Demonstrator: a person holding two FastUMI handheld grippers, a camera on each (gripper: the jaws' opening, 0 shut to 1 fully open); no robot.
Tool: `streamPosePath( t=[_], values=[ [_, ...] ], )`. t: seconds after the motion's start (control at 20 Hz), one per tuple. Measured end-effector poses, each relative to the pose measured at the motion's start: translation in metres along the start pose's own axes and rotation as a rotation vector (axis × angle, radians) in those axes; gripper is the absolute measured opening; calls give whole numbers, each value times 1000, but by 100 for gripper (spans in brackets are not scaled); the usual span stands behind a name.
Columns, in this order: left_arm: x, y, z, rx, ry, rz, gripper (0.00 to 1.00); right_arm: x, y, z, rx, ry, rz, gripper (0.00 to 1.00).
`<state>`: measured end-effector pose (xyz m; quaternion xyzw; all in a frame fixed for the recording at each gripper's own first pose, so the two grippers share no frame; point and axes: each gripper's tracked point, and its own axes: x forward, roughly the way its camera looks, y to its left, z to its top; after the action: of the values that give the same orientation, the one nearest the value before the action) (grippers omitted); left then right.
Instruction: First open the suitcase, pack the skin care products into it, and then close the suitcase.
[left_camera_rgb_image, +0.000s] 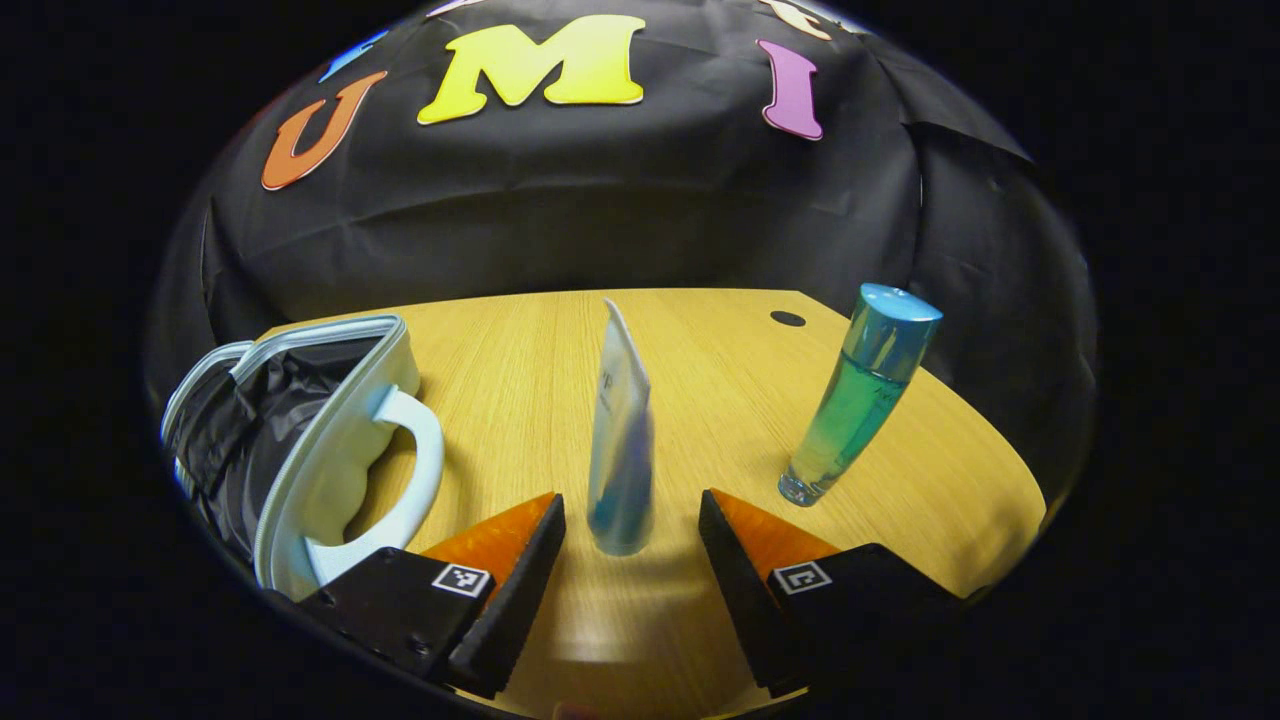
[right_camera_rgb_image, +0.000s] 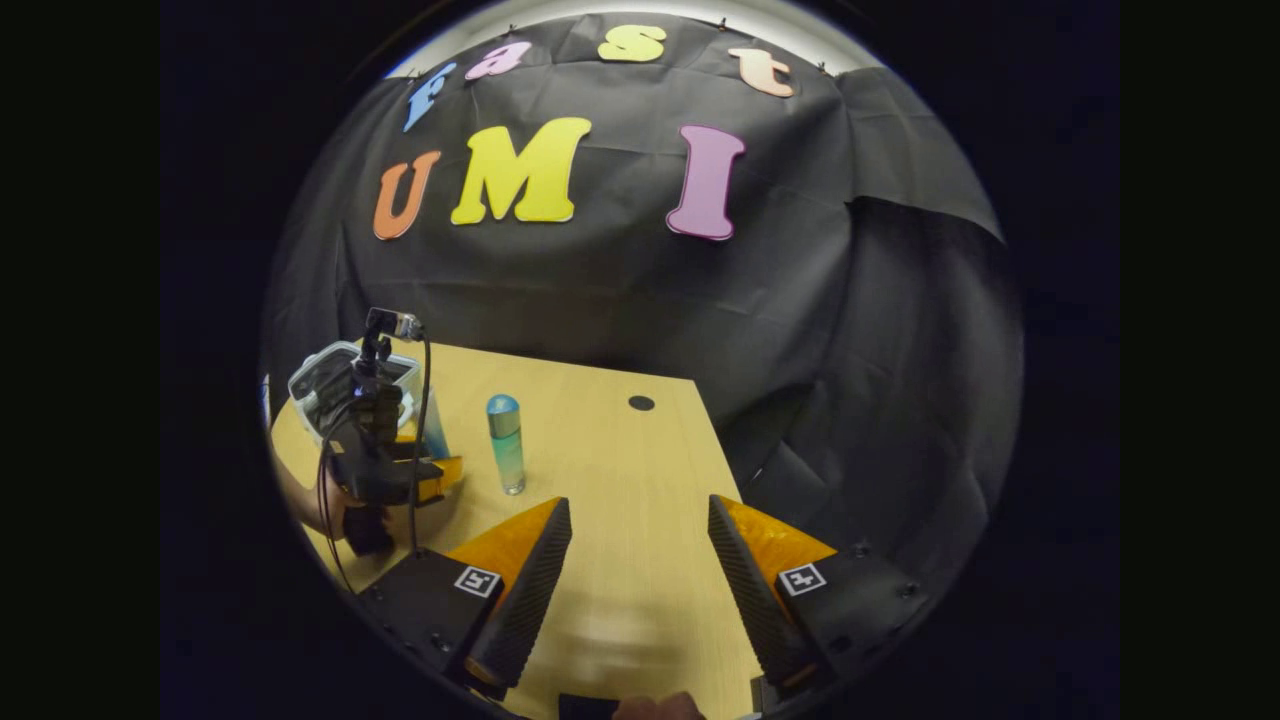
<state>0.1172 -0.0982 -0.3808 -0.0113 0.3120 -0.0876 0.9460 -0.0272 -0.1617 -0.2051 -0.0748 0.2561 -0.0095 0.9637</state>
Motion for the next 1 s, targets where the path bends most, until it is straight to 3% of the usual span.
streamPosePath(
  t=[0.1, 0.2, 0.25, 0.3, 0.7, 0.75, 0.8, 1.0],
  values=[
    [5, 3, 1, -20, 14, 13, 80, 0, 0, -1, -2, 6, -8, 82],
    [6, 9, -3, -31, 41, 23, 63, 4, 3, 0, -1, 13, -8, 82],
    [11, 11, -3, -36, 47, 29, 48, 5, 4, 3, 0, 13, -6, 82],
    [5, 11, -4, -37, 60, 24, 45, 6, 7, 3, -1, 13, 0, 82],
    [-68, 25, 32, -112, 22, -15, 40, 49, 71, -29, 47, 115, 152, 82],
    [-80, 28, 34, -113, 22, -17, 48, 57, 81, -34, 51, 126, 173, 82],
    [-91, 29, 33, -113, 29, -21, 40, 65, 92, -39, 55, 136, 192, 82],
    [-136, 36, 32, -116, 51, -18, 40, 103, 138, -46, 81, 159, 255, 82]
  ],
)
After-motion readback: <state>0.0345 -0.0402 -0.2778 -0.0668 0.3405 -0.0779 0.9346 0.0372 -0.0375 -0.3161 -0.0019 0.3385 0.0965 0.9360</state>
